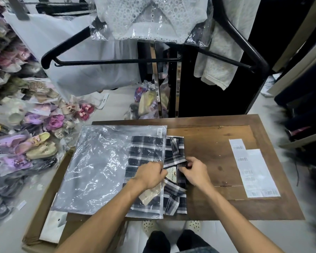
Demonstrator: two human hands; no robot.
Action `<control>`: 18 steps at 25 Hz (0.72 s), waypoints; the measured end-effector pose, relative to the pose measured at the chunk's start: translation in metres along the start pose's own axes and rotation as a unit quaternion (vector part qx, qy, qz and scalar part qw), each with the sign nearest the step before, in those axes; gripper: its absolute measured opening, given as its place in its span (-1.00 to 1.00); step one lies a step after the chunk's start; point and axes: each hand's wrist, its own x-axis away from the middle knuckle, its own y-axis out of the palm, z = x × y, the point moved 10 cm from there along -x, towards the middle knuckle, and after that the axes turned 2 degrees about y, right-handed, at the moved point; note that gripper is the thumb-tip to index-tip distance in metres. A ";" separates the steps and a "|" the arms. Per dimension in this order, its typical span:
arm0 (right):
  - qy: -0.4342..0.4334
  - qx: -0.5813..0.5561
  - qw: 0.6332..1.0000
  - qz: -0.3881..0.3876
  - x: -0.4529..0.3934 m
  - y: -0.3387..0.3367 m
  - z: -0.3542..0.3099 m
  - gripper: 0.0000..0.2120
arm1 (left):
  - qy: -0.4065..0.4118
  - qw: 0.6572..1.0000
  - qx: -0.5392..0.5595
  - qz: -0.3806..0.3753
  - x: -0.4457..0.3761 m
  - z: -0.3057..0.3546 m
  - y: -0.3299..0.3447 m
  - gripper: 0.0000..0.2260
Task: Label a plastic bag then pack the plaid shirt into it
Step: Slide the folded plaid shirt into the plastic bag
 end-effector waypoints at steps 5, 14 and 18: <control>0.019 -0.098 0.994 -0.043 0.000 0.027 -0.017 -0.51 | 0.011 0.999 0.007 -0.037 -0.007 0.006 0.007 -0.81; 0.137 -0.334 0.897 -0.254 0.021 0.053 -0.003 -0.69 | 0.031 0.998 0.045 -0.043 -0.008 0.003 0.015 -0.79; 0.158 -0.363 0.864 -0.311 0.018 0.069 -0.017 -0.32 | 0.041 0.998 0.038 -0.033 -0.008 0.002 0.015 -0.79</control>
